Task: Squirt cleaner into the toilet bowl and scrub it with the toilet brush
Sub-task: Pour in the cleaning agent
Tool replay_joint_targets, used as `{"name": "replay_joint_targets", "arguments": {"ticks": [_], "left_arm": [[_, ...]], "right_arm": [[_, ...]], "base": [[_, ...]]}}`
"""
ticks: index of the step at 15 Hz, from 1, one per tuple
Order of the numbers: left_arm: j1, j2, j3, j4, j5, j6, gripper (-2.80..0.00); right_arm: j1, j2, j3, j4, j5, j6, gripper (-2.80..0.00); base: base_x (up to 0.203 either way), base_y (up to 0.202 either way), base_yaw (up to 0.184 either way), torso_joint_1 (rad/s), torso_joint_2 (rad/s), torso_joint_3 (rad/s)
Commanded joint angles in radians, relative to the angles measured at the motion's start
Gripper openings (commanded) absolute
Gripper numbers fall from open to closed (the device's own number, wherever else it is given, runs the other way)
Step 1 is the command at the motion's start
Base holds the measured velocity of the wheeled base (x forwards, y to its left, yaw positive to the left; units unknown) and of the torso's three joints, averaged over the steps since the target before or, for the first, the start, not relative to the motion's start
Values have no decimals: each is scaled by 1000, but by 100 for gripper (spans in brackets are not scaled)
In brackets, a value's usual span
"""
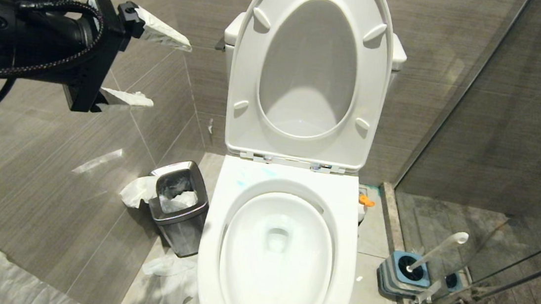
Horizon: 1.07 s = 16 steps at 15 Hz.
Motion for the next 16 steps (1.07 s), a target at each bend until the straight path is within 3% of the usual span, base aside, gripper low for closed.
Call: {"name": "replay_joint_targets", "arguments": {"ticks": [1, 6, 12, 13, 16], "left_arm": [[-10, -18, -5, 7, 11, -6, 0], [-43, -126, -2, 83, 9, -5, 0], [-52, -192, 4, 99, 1, -11, 0], [-70, -197, 3, 104, 4, -13, -280], [-75, -202, 2, 107, 2, -12, -280]], "right_arm": [[0, 1, 0, 0, 1, 0, -280], [0, 1, 0, 0, 0, 0, -280], [0, 1, 0, 0, -1, 0, -280], [0, 1, 0, 0, -1, 0, -280], [0, 1, 0, 0, -1, 0, -280]], "base": [[0, 0, 0, 0, 0, 0], [0, 0, 0, 0, 0, 0], [0, 0, 0, 0, 0, 0], [0, 0, 0, 0, 0, 0], [0, 0, 0, 0, 0, 0]]}}
